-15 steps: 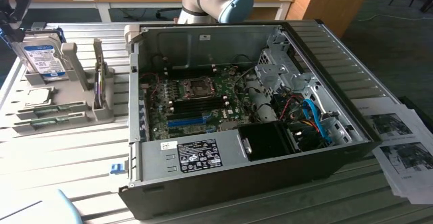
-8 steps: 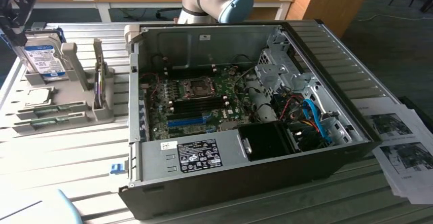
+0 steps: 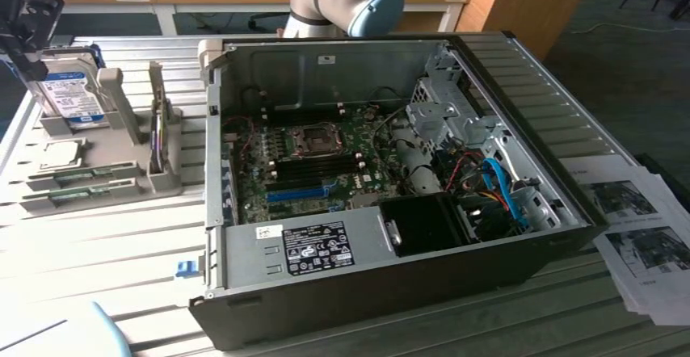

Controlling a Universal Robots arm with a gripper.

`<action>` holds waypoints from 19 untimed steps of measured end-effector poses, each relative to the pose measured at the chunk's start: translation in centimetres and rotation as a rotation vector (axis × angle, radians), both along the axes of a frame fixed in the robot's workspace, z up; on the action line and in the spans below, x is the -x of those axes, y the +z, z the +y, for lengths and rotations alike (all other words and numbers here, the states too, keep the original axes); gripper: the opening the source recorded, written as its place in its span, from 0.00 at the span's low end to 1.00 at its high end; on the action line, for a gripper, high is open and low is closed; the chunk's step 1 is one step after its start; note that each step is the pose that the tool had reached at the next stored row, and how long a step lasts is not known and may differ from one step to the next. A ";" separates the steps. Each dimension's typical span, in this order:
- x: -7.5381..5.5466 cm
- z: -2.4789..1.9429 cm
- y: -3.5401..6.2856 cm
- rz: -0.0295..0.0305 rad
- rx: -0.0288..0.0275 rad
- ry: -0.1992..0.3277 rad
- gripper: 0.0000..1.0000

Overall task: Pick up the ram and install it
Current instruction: 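Pick up the ram and move it above insertion slot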

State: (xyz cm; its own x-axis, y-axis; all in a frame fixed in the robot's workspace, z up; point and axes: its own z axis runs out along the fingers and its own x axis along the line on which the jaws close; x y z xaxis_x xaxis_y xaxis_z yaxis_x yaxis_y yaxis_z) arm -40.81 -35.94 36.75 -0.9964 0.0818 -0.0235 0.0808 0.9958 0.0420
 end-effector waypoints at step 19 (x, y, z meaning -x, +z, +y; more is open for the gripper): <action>0.0 0.00 -2.23 0.0000 0.0007 0.000 0.09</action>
